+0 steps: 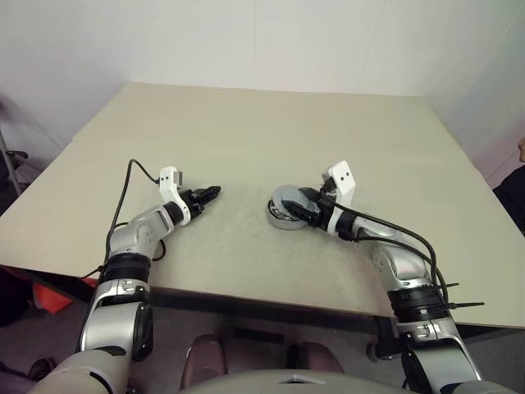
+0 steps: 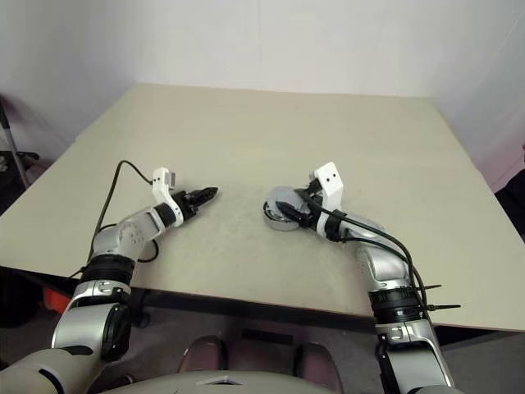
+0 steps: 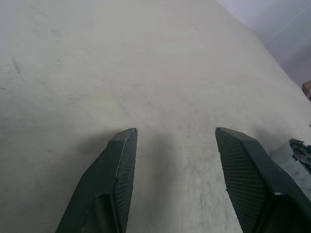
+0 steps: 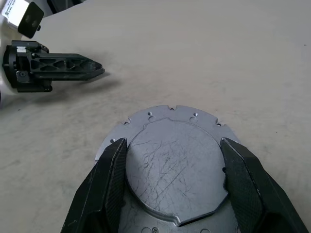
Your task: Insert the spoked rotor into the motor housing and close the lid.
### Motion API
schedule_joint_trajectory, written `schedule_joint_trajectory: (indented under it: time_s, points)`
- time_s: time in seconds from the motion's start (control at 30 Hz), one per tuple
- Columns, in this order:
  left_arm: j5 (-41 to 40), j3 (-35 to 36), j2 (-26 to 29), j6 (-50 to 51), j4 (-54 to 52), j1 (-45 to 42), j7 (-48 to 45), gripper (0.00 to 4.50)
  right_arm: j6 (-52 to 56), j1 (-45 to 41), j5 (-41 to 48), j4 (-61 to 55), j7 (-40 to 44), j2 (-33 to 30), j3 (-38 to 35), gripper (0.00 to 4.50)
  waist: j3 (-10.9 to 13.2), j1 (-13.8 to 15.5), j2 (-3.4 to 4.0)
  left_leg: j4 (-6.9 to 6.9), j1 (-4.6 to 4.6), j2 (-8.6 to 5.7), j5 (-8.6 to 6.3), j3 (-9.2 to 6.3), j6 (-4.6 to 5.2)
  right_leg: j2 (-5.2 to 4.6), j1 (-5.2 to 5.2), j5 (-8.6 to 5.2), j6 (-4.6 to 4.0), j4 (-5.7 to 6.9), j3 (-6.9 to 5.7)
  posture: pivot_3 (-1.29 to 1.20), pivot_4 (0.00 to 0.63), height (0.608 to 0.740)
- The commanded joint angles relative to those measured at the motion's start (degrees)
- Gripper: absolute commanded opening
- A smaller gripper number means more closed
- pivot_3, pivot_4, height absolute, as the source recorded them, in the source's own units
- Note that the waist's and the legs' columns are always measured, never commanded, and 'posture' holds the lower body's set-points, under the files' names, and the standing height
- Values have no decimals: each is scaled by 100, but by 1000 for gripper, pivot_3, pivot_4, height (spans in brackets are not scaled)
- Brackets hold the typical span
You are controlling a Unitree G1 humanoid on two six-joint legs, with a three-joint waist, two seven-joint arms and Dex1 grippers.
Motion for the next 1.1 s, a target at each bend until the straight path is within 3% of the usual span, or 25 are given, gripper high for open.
schedule_joint_trajectory:
  time_s: [0.03,1.0,1.1]
  points:
    - [-3,59,64,-90,-132,-56,-2,2720,-97,-18,13,-349,96,-57,16,2944,0,0,0,0,-1,0,0,0,0,0,0,0,0,0,0,0,0,740]
    - [29,86,105,-94,-84,-75,17,2720,-1088,321,-513,-24,760,-239,434,2944,0,-6,0,0,1,1,-2,0,3,1,1,0,0,-1,0,0,0,740]
    - [37,88,115,-101,-69,-70,23,2720,-1250,245,-211,26,680,-14,120,2944,0,-13,0,0,1,1,-2,0,4,1,1,0,0,-1,-1,0,0,740]
